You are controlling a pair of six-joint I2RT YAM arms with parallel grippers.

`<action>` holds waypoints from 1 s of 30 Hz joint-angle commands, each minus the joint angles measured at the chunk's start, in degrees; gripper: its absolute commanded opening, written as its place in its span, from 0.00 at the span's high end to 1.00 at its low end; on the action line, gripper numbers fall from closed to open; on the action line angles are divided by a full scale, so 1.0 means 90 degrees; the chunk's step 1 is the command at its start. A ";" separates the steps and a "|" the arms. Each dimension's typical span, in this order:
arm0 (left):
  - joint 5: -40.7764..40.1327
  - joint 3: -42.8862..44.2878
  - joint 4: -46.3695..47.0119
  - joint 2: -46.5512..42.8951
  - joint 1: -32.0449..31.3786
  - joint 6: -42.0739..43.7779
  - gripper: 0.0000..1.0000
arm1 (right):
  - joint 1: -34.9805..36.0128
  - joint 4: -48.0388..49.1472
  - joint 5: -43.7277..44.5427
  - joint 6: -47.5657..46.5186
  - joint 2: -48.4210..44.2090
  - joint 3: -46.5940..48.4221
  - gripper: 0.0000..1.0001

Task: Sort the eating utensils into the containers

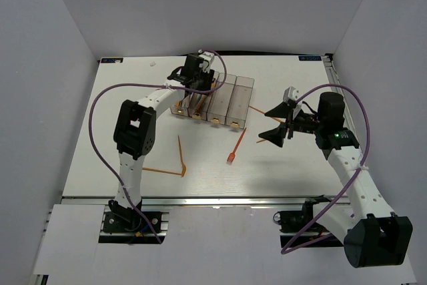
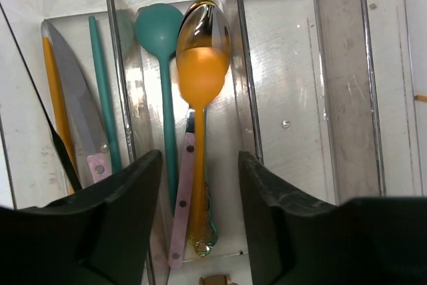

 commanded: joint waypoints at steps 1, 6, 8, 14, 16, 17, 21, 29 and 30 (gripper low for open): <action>-0.0010 -0.0052 -0.0024 -0.0769 0.0003 -0.0025 0.39 | -0.0061 -0.0032 -0.0125 -0.0117 -0.0012 -0.0023 0.11; 0.0117 -0.0715 -0.0171 -0.1736 0.0013 -0.0112 0.37 | -0.0071 -0.0081 -0.0086 -0.0176 -0.0061 -0.0033 0.11; 0.0137 -0.1427 -0.0355 -0.2243 0.0013 -0.0395 0.38 | -0.0080 -0.0100 -0.0115 -0.0195 -0.0119 -0.0052 0.11; 0.0567 -0.4440 -0.0482 -0.5143 0.0013 -0.1828 0.45 | -0.0071 -0.0051 -0.0125 -0.0147 -0.0256 -0.0121 0.11; 0.0315 -0.4972 -0.0658 -0.5874 0.0042 -0.2045 0.44 | -0.0061 -0.0022 -0.0096 -0.0108 -0.0304 -0.0140 0.11; 0.0255 -0.5400 -0.0882 -0.6023 0.0033 -0.2317 0.42 | -0.0070 -0.0012 -0.0095 -0.0098 -0.0305 -0.0150 0.11; 0.0061 -0.6145 -0.1167 -0.6211 0.0042 -0.2680 0.36 | -0.0071 0.0027 -0.0037 -0.0039 -0.0363 -0.0169 0.11; 0.0137 -0.6351 -0.0836 -0.5167 0.0042 -0.2974 0.35 | -0.0090 0.0202 0.0237 0.0068 -0.0422 -0.0238 0.11; 0.0137 -0.6312 -0.0806 -0.5088 0.0033 -0.3022 0.35 | -0.0100 0.0202 0.0246 0.0068 -0.0412 -0.0238 0.11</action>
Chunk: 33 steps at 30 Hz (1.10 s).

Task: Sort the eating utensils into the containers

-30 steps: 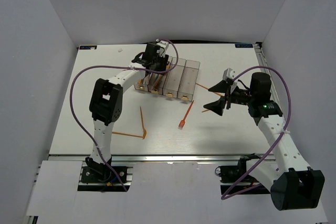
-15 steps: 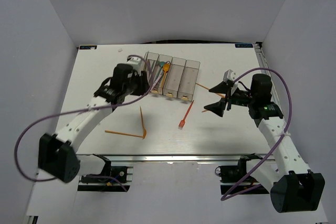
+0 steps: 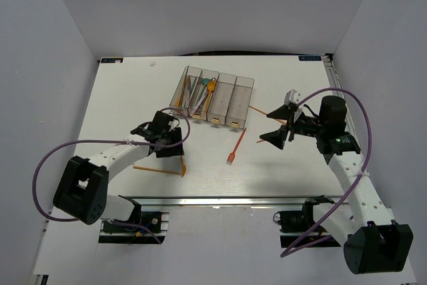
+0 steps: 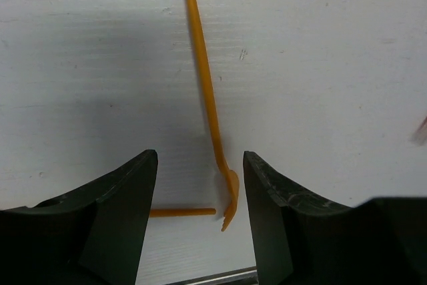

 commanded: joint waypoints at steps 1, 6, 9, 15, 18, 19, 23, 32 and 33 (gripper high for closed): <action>-0.0001 0.0153 0.0280 0.0136 0.0037 -0.0213 0.35 | -0.0046 0.0183 0.0059 0.0056 -0.0070 -0.0056 0.11; 0.0243 0.0309 0.0339 0.0644 0.0037 -0.0262 0.36 | -0.0056 0.0193 0.0060 0.0056 -0.0089 -0.0056 0.11; 0.0350 0.0387 0.0339 0.0907 0.0037 -0.0271 0.42 | -0.0056 0.0183 0.0069 0.0056 -0.0109 -0.0046 0.11; 0.0243 0.0475 0.0280 0.1162 -0.0031 -0.0184 0.57 | -0.0056 0.0154 0.0069 0.0046 -0.0177 0.0003 0.11; -0.0254 0.0592 0.0076 0.1347 -0.0157 -0.0086 0.59 | -0.0056 0.0154 0.0059 0.0046 -0.0206 0.0003 0.11; -0.0526 0.0602 -0.0031 0.1415 -0.0264 -0.0076 0.60 | -0.0056 0.0154 0.0050 0.0056 -0.0216 0.0003 0.11; -0.0899 0.0621 -0.0198 0.1552 -0.0480 -0.0067 0.66 | -0.0056 0.0144 0.0020 0.0046 -0.0226 0.0003 0.11; -0.0734 0.0787 -0.0267 0.1592 -0.0646 -0.0086 1.00 | -0.0066 0.0154 0.0079 0.0046 -0.0265 -0.0007 0.11; -0.0695 0.0797 -0.0267 0.1524 -0.0675 -0.0105 1.00 | -0.0066 0.0154 0.0079 0.0046 -0.0265 -0.0007 0.11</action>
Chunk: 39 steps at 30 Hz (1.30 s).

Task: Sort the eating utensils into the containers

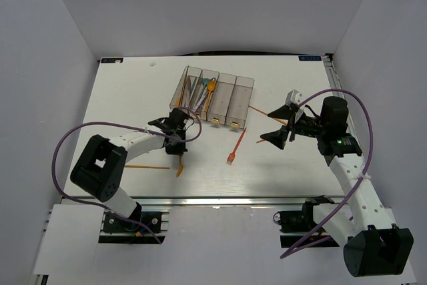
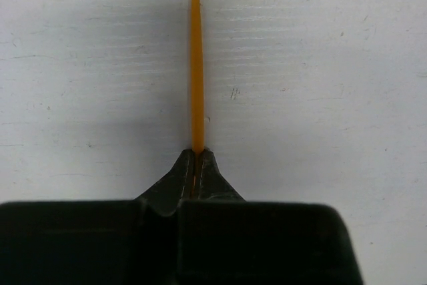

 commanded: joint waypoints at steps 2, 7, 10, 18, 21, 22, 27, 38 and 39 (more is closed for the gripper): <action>0.0102 0.0059 -0.0194 -0.0096 -0.0156 -0.0057 1.00 | -0.0032 0.0154 0.0006 0.0015 -0.0112 0.0030 0.10; 0.0316 0.0283 -0.0213 -0.1082 -0.0234 -0.0038 1.00 | -0.0051 0.0134 0.0026 0.0005 -0.0102 0.0039 0.11; 0.0619 0.0800 -0.0155 -0.1453 -0.0234 0.0313 1.00 | -0.0051 0.0134 0.0045 -0.0014 -0.0112 0.0049 0.11; 0.1313 0.3813 0.0099 0.0398 -0.0234 0.1893 1.00 | -0.0090 0.0007 -0.0042 -0.0268 -0.0063 0.0030 0.11; 0.1284 0.5063 0.0080 0.1570 -0.0215 0.2177 1.00 | -0.0198 -0.0022 -0.0120 -0.0288 -0.0083 0.0030 0.11; 0.1245 0.5359 0.0080 0.1834 -0.0224 0.2208 1.00 | -0.0246 -0.0022 -0.0130 -0.0298 -0.0083 0.0020 0.10; 0.1040 0.7008 0.0089 0.3348 -0.0215 0.2404 1.00 | -0.0315 -0.0012 -0.0199 -0.0298 -0.0122 0.0020 0.11; 0.0386 0.7970 0.0089 0.4590 -0.0205 0.2648 0.87 | -0.0325 -0.0003 -0.0179 -0.0308 -0.0044 0.0010 0.11; 0.0328 0.7921 0.0089 0.4581 -0.0205 0.2619 0.80 | -0.0335 -0.0003 -0.0170 -0.0308 -0.0044 0.0020 0.11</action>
